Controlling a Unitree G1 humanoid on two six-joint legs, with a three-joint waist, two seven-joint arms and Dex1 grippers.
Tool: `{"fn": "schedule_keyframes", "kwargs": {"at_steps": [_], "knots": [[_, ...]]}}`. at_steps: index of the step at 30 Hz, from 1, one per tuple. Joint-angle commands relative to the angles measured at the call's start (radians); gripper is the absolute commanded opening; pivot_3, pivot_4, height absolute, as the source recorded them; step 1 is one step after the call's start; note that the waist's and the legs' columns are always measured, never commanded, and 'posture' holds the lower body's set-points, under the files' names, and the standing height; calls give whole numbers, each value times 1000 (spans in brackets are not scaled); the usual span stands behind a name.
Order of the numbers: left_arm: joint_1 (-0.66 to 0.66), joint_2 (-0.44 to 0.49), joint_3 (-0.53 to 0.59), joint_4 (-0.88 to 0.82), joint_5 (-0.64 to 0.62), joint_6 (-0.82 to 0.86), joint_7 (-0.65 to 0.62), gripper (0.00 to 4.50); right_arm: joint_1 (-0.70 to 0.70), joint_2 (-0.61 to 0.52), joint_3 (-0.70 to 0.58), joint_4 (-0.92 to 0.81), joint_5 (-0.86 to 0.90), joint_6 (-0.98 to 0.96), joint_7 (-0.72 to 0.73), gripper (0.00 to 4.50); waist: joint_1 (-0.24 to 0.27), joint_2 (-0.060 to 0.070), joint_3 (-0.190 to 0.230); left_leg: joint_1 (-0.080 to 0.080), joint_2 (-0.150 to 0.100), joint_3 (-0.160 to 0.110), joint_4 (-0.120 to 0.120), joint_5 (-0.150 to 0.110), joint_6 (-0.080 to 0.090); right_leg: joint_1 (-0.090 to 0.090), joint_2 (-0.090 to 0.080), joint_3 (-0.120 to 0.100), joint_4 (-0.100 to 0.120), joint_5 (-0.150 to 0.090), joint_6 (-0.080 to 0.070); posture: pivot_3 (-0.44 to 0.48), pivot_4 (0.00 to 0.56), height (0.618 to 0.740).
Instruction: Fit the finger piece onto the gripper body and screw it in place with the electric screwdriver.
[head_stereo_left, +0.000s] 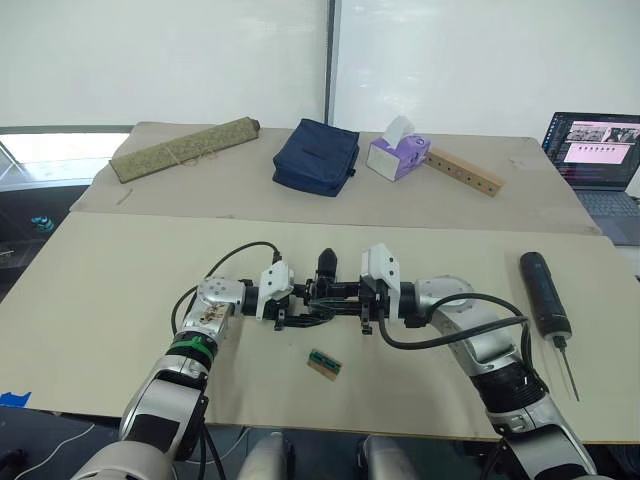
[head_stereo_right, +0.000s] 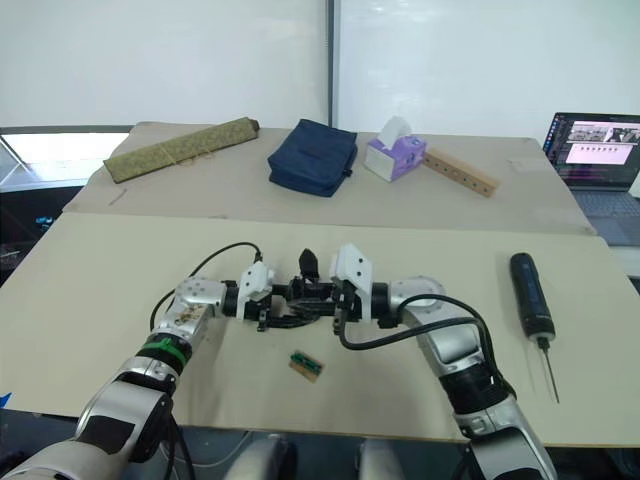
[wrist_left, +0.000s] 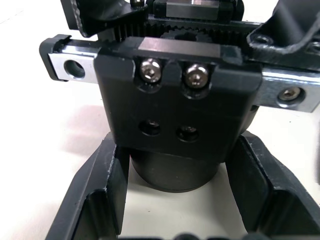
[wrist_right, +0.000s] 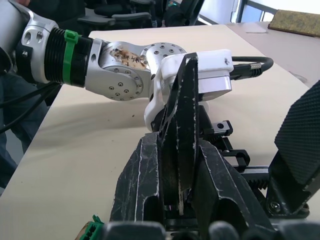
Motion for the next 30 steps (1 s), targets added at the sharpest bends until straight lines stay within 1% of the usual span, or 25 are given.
{"fn": "schedule_keyframes", "kwargs": {"at_steps": [1,6,12,17,21,26,30], "knots": [[21,10,-22,25,38,28,8,2269,-14,4,40,38,-37,28,-7,413,-1,0,0,1,0,0,0,0,0,1,0,0,0,0,0,0,150,740],[21,8,-25,23,37,30,7,2269,-31,-6,51,82,-69,29,-20,411,-4,0,-1,11,1,0,-3,0,0,10,0,0,-1,0,0,0,150,740],[36,9,-29,4,36,43,7,2269,-36,-22,76,92,-89,35,-3,411,-4,2,-3,11,1,0,-3,0,0,10,1,0,-1,0,0,0,150,740],[42,15,-30,-4,37,47,7,2269,-44,-1,36,82,-47,54,-22,411,-5,2,-3,11,1,0,-3,0,0,10,1,0,-1,0,0,0,150,740],[44,17,-29,-1,40,39,16,2269,-53,-7,24,59,-19,74,3,411,-5,2,-3,11,1,0,-3,0,0,10,1,0,-1,0,0,0,150,740],[47,16,-33,2,43,34,16,2269,-60,-27,49,84,-44,83,11,411,-5,2,-3,11,1,0,-3,0,0,10,1,0,-1,0,0,0,150,740],[49,19,-37,1,47,30,12,2269,-56,-20,66,91,-60,81,-8,411,-5,2,-3,11,1,0,-3,0,0,10,1,0,-1,0,0,0,150,740]]}}
